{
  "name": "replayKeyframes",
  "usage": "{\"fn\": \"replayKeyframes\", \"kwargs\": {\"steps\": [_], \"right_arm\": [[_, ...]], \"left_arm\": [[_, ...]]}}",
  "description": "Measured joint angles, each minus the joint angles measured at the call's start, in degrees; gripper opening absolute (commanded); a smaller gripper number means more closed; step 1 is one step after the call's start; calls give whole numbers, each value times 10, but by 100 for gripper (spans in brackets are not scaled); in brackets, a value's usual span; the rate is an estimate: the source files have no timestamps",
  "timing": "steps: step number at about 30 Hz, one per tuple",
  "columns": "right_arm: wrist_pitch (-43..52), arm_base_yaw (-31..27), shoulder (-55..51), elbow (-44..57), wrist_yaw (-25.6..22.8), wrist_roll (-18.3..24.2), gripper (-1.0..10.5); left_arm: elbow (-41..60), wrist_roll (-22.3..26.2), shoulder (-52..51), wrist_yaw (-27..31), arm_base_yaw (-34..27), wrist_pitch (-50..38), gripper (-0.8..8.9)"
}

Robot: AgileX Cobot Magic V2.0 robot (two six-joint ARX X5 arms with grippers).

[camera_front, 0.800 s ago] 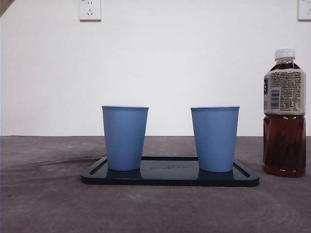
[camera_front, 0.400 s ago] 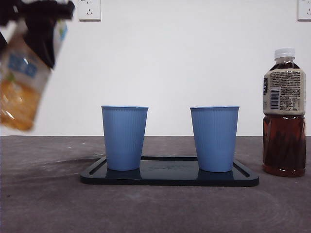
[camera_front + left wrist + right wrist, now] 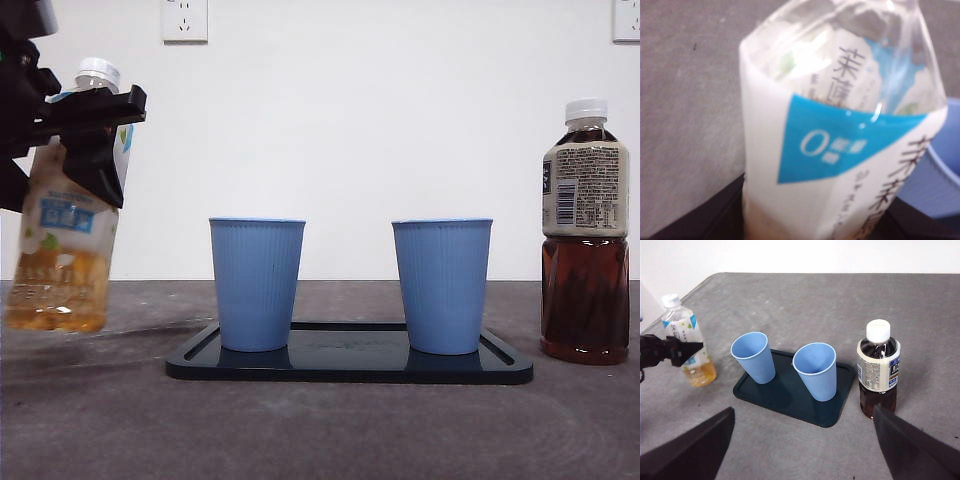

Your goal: Pour the drink into the cup

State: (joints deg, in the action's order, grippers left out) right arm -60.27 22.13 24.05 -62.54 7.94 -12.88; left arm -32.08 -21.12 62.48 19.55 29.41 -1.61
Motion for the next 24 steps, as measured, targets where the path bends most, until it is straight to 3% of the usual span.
{"fn": "replayKeyframes", "kwargs": {"steps": [3,15,24], "right_arm": [[0,0,0,0,0,0,442],[1,0,0,0,-4,0,442],[1,0,0,0,-8,-1,442]], "left_arm": [[1,2,30,-35,-24,-55,182],[2,53,158,-58,-44,-219,182],[2,58,185,-64,-42,-254,182]]}}
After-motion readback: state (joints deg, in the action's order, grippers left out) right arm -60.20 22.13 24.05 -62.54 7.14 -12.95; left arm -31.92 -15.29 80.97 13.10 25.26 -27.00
